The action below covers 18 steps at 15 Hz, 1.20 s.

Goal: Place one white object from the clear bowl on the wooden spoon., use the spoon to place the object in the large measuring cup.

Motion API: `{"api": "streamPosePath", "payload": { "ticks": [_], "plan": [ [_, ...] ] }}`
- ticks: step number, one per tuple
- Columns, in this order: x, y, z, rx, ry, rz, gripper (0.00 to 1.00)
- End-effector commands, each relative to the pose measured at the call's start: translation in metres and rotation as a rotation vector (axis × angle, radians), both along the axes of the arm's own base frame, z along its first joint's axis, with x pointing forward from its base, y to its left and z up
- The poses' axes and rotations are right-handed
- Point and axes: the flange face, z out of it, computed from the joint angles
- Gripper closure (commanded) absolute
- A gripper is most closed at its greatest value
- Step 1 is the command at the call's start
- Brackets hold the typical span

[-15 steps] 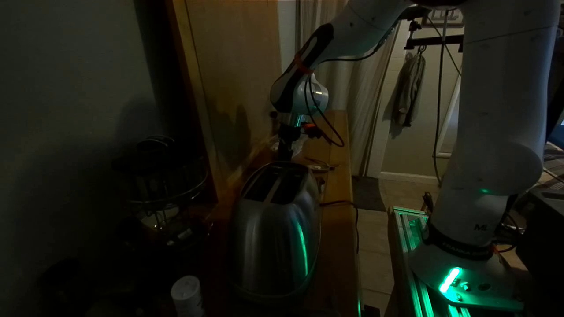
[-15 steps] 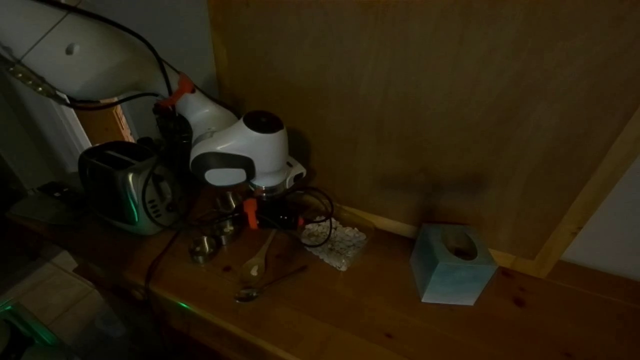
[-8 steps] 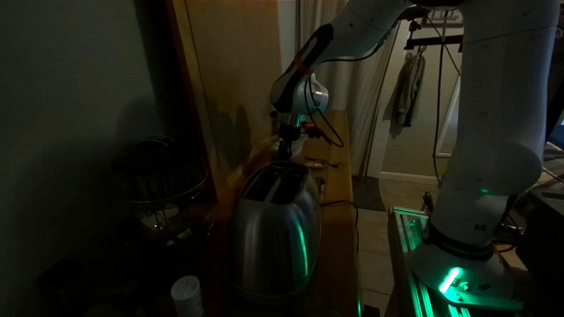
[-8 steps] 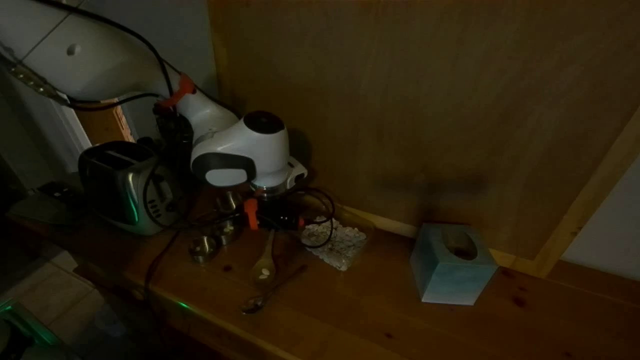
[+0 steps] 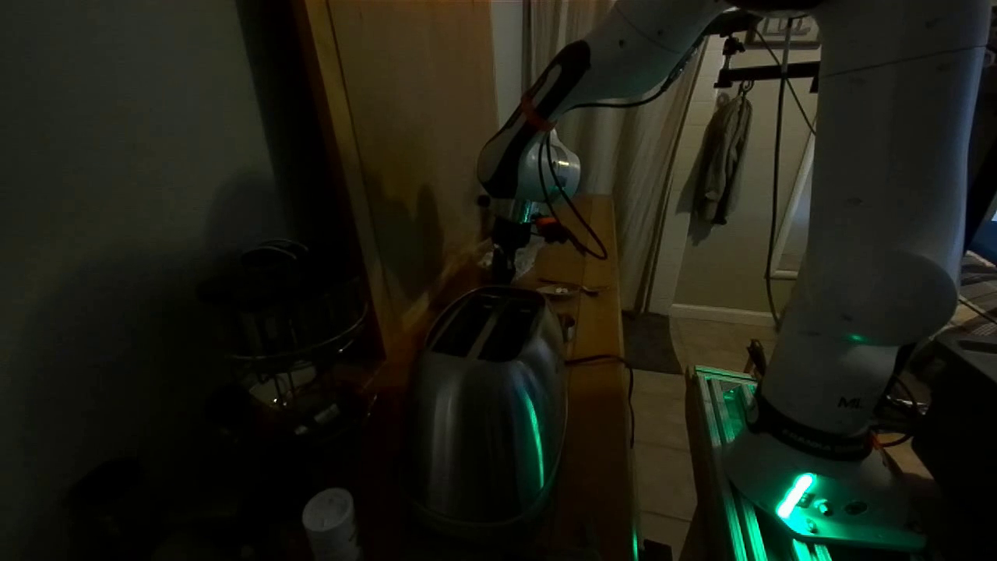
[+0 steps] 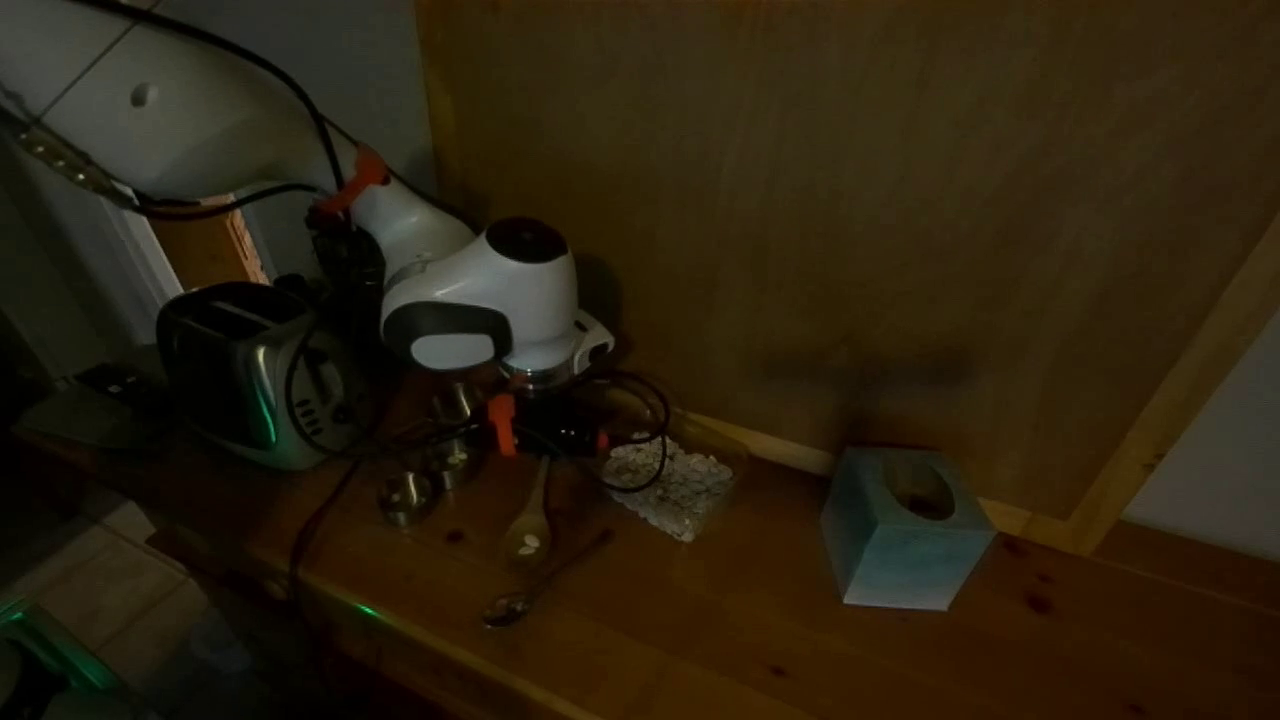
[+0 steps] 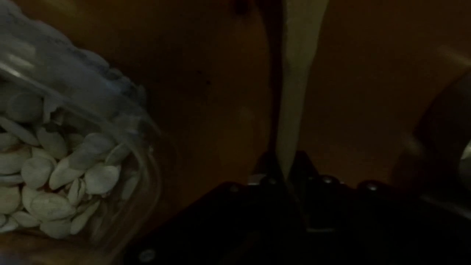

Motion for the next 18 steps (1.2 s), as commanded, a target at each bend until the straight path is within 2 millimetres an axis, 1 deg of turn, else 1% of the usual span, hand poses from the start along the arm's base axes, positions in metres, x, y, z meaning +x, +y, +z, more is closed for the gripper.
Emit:
{"api": "streamPosePath", "payload": {
  "ticks": [1, 5, 12, 15, 18],
  "plan": [
    [-0.001, 0.005, 0.021, -0.006, 0.018, 0.022, 0.96],
    [-0.004, 0.015, 0.035, 0.02, 0.046, 0.069, 0.96],
    [-0.007, 0.048, 0.063, 0.059, 0.084, 0.194, 0.96],
    [-0.008, 0.057, 0.073, 0.073, 0.084, 0.234, 0.96],
    [-0.01, 0.061, 0.081, 0.098, 0.08, 0.271, 0.96]
  ]
}}
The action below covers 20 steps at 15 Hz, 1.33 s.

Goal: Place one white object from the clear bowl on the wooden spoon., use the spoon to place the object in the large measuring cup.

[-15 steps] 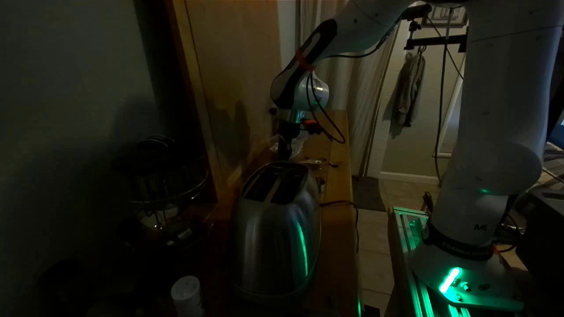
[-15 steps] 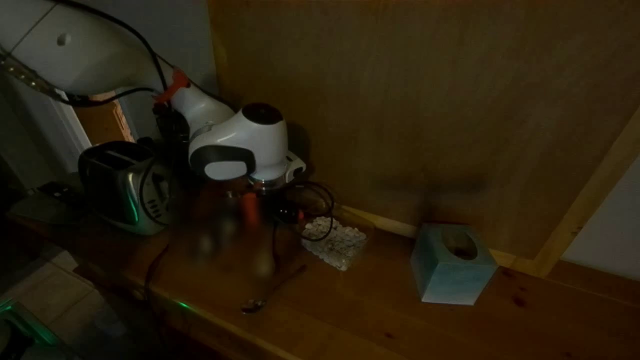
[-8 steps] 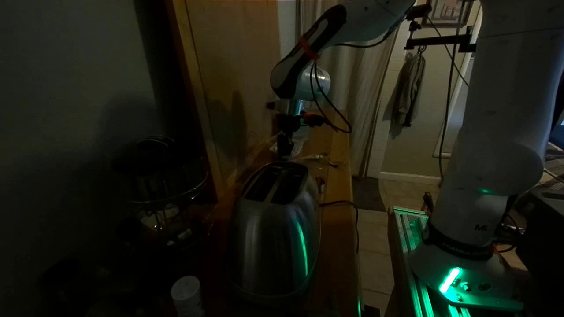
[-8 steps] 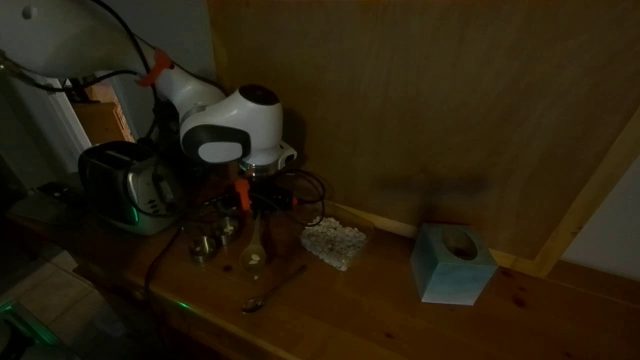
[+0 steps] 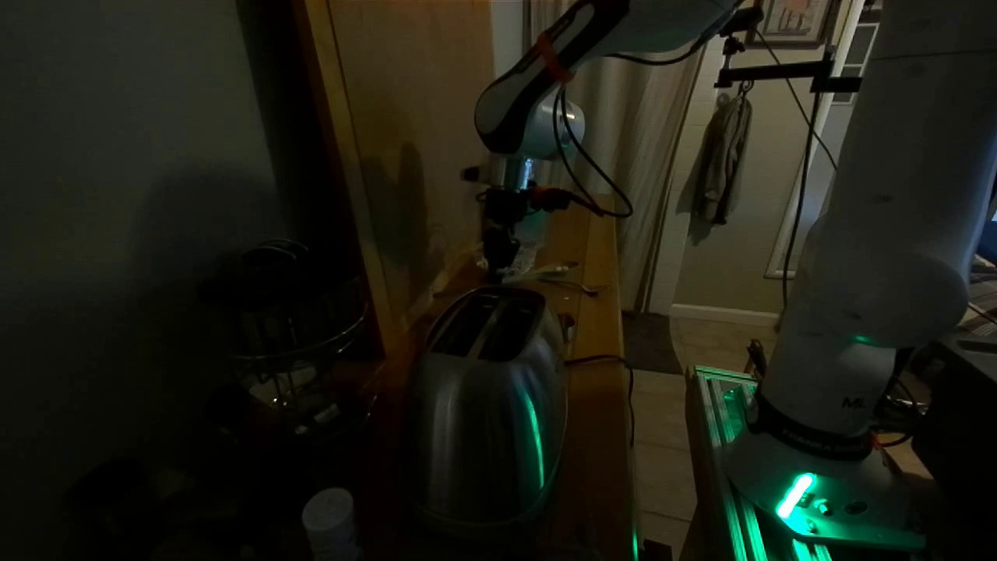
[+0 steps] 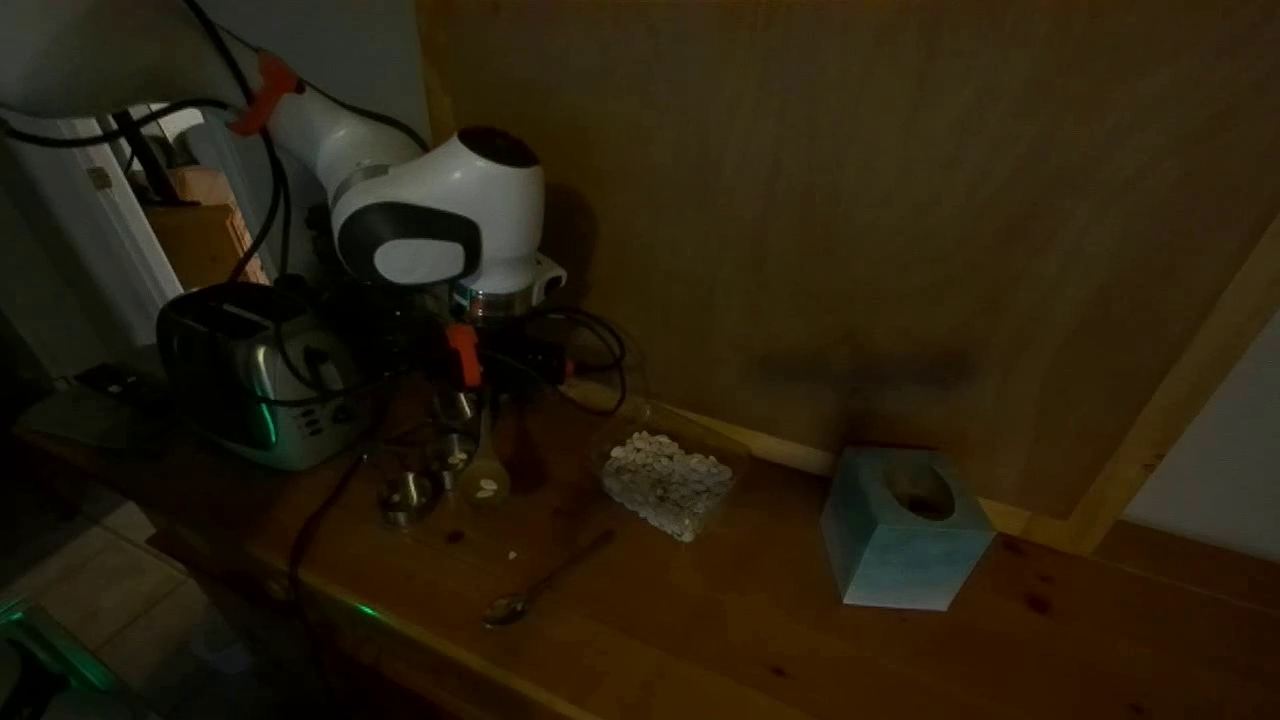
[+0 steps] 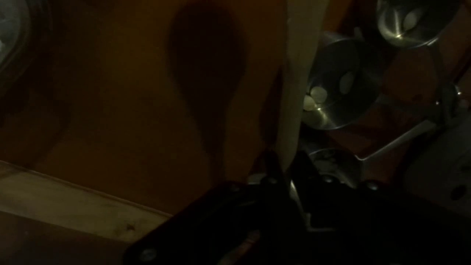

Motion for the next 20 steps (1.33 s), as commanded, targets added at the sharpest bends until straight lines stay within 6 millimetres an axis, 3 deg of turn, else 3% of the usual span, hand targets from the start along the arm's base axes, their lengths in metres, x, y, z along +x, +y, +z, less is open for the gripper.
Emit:
{"api": "streamPosePath", "payload": {
  "ticks": [1, 7, 16, 17, 20],
  "plan": [
    [-0.009, 0.007, 0.013, 0.027, 0.003, 0.061, 0.96],
    [-0.014, 0.011, 0.02, 0.096, -0.003, 0.137, 0.96],
    [-0.016, 0.026, 0.029, 0.261, -0.168, 0.265, 0.96],
    [-0.011, 0.021, 0.025, 0.224, -0.128, 0.244, 0.85],
    [-0.01, 0.023, 0.025, 0.235, -0.139, 0.256, 0.85]
  ]
}}
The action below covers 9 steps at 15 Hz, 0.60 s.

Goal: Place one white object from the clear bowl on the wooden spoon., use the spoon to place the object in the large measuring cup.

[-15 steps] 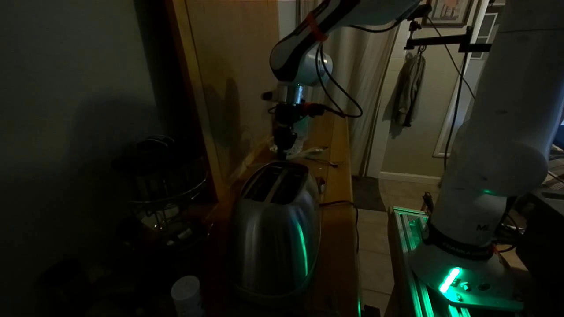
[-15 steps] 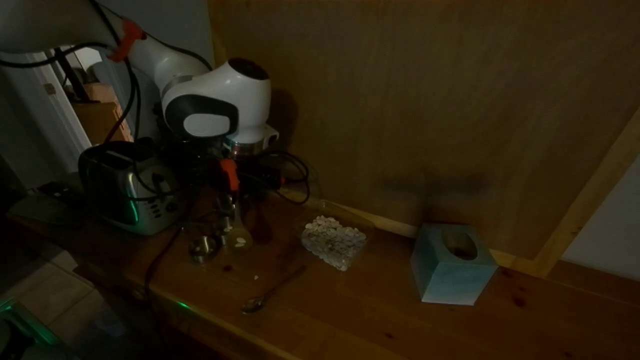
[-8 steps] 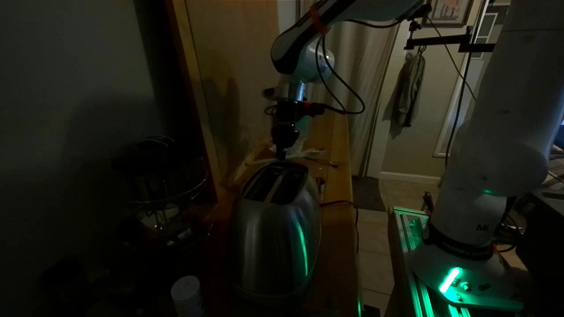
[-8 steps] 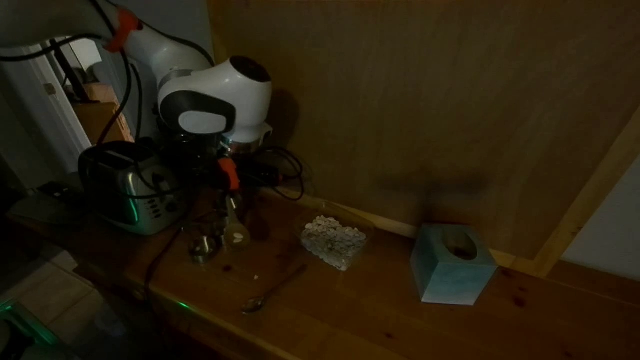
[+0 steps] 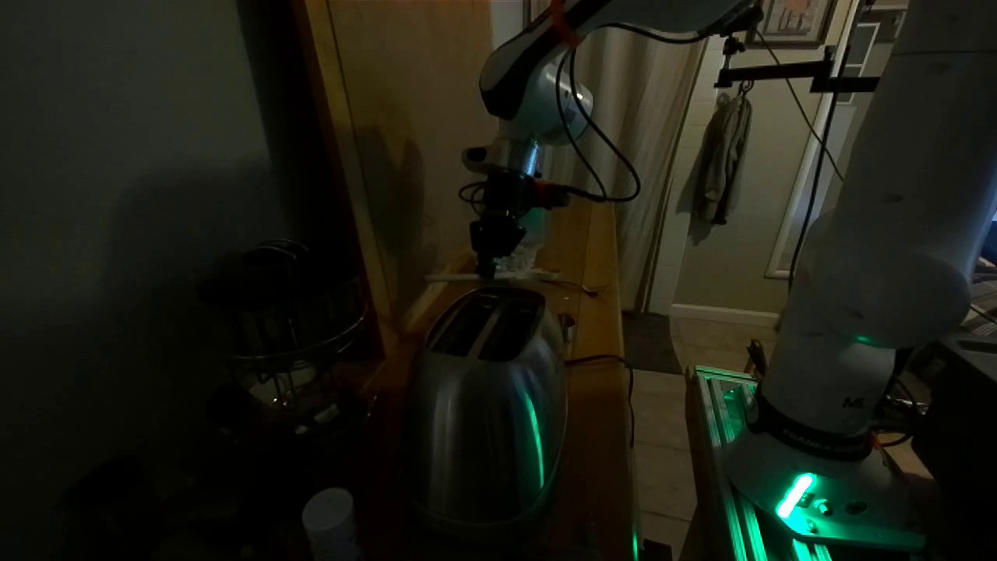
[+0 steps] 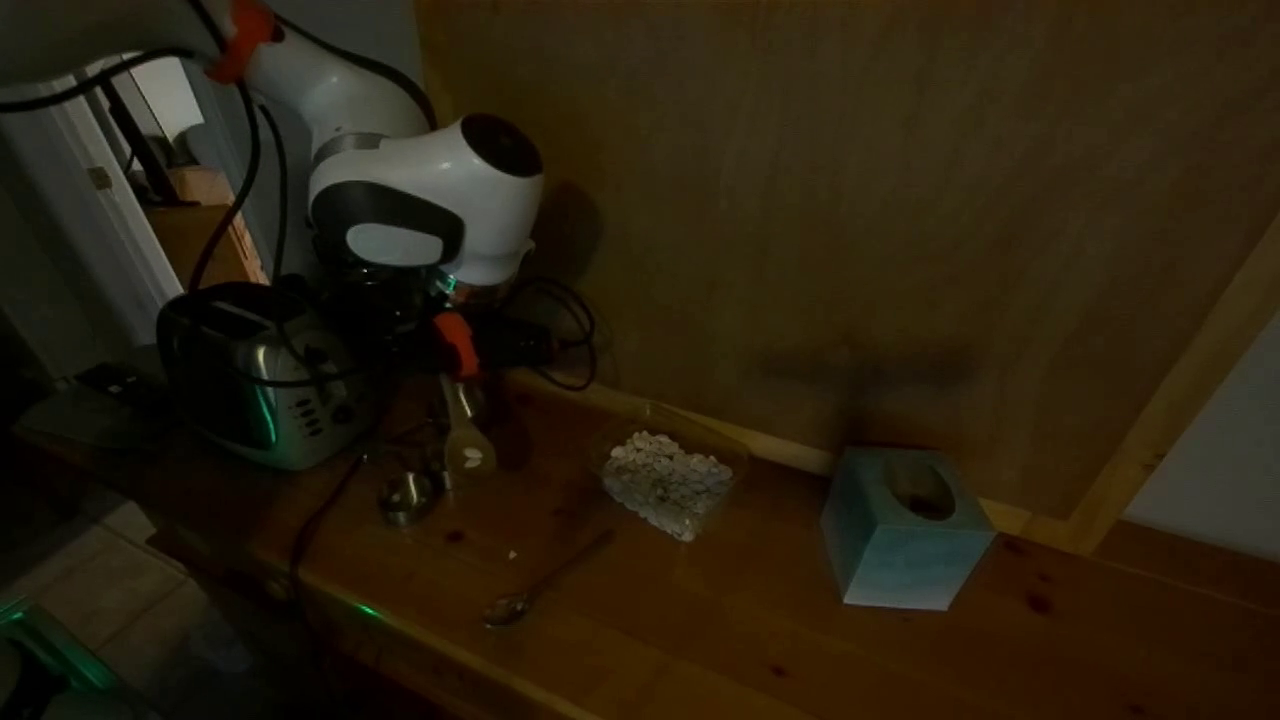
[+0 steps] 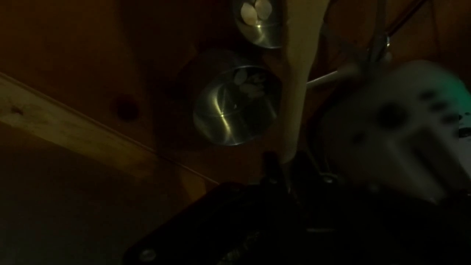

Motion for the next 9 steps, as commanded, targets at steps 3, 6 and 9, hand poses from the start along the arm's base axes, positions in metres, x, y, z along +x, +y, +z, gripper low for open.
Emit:
{"api": "streamPosePath", "payload": {
  "ticks": [3, 6, 9],
  "plan": [
    [-0.001, 0.005, 0.001, 0.019, -0.008, 0.018, 0.96],
    [-0.001, 0.019, 0.005, 0.046, -0.036, 0.06, 0.96],
    [-0.001, 0.036, 0.008, 0.065, -0.06, 0.119, 0.96]
  ]
}}
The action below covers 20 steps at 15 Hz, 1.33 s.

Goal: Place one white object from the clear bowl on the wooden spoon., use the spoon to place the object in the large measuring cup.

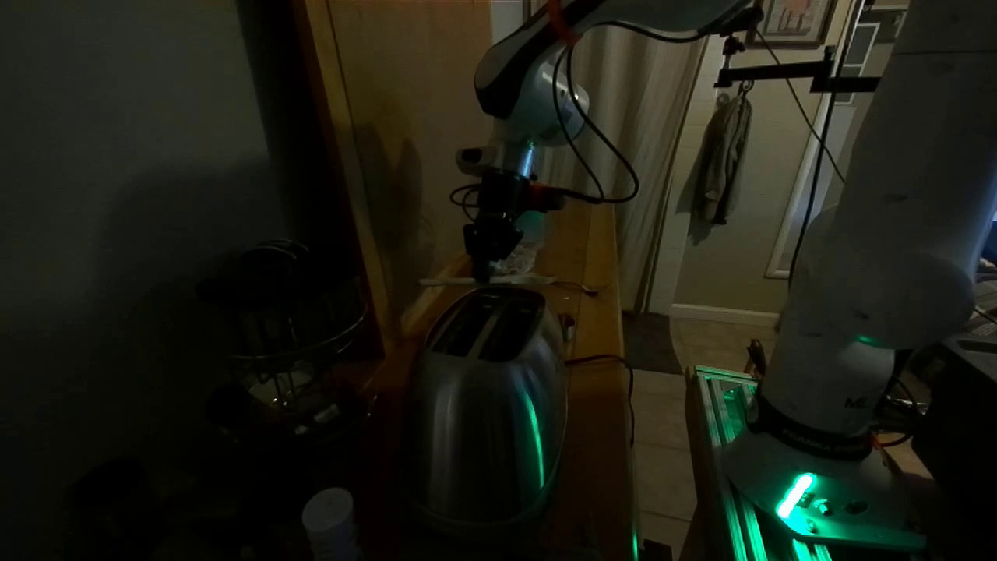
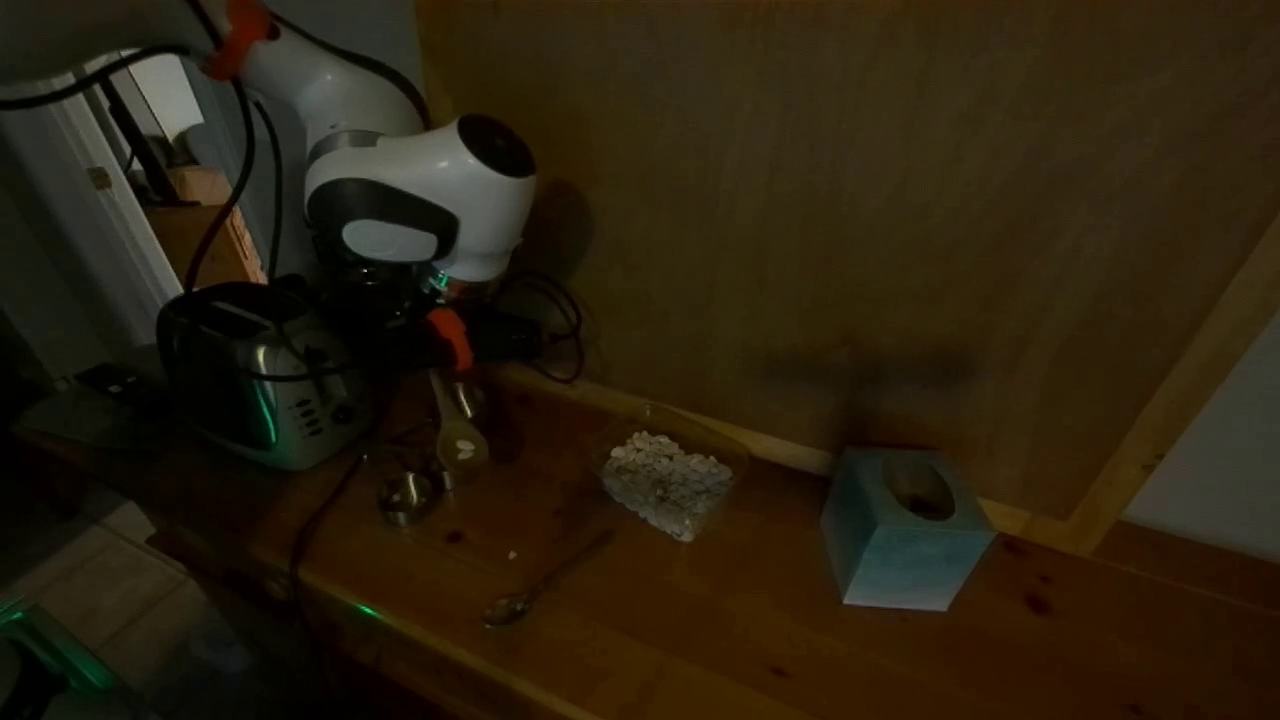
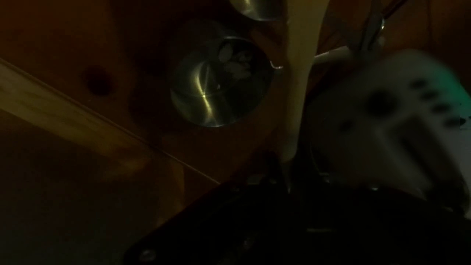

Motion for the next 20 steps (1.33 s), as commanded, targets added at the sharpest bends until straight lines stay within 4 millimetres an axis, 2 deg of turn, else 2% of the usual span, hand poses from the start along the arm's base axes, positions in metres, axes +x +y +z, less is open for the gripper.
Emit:
{"api": "streamPosePath", "payload": {
  "ticks": [1, 7, 20],
  "plan": [
    [-0.005, 0.023, 0.01, 0.051, -0.057, 0.073, 0.96],
    [-0.001, 0.046, 0.015, 0.155, -0.198, 0.21, 0.96],
    [0.001, 0.056, 0.013, 0.352, -0.354, 0.35, 0.96]
  ]
}}
